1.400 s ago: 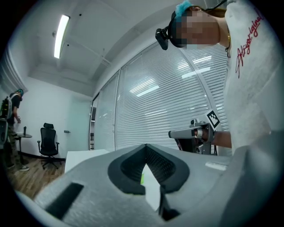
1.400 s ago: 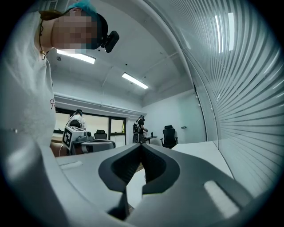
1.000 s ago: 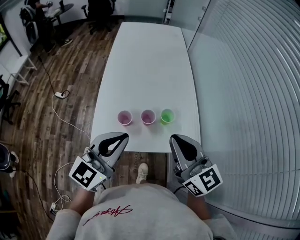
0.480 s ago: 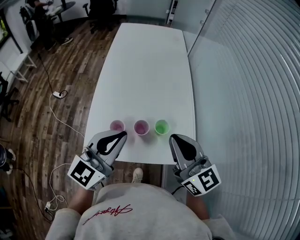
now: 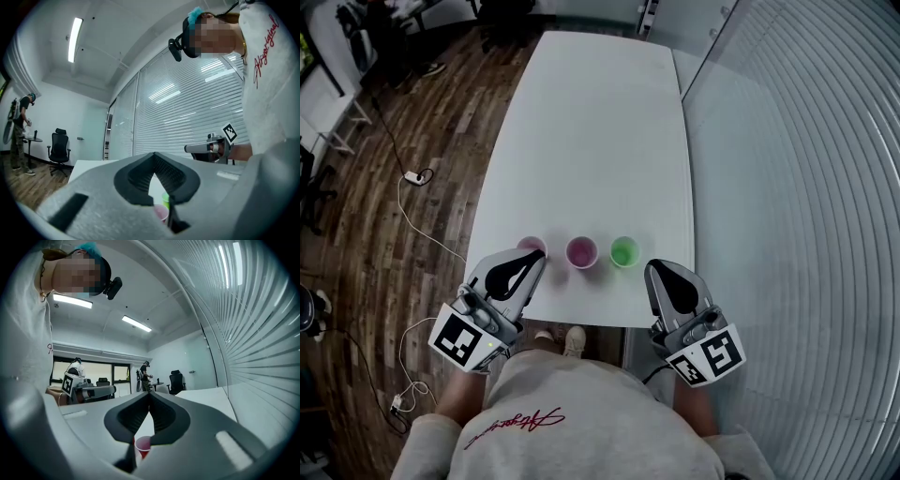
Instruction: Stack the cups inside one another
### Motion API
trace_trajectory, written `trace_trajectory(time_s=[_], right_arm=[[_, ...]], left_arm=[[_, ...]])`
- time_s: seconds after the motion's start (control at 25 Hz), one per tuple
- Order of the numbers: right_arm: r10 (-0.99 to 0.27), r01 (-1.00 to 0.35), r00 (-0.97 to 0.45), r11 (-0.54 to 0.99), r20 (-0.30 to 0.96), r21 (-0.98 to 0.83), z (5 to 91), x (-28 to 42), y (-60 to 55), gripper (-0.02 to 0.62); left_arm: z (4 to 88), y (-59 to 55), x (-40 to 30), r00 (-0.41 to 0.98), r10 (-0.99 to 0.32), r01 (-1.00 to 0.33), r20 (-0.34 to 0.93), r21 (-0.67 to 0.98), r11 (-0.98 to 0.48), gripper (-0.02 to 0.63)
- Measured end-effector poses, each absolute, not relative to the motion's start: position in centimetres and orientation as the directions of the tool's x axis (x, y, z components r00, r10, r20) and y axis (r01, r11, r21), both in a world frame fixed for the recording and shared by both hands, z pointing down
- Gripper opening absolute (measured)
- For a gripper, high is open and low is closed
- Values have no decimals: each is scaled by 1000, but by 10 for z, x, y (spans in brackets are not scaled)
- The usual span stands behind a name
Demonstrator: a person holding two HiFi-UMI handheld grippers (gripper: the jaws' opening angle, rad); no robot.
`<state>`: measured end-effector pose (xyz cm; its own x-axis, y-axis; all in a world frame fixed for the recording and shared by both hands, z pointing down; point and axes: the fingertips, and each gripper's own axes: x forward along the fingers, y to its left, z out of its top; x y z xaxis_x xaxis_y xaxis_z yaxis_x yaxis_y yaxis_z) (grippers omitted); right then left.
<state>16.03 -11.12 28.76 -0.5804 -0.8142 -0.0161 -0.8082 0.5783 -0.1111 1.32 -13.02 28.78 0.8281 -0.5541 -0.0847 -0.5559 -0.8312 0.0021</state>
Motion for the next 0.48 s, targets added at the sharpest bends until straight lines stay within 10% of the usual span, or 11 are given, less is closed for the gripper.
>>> trace_trajectory(time_s=[0.48], right_arm=[[-853, -848, -522, 519, -6, -108, 285, 147, -117, 2]], left_arm=[[285, -149, -14, 837, -541, -542, -80, 16, -840, -5]])
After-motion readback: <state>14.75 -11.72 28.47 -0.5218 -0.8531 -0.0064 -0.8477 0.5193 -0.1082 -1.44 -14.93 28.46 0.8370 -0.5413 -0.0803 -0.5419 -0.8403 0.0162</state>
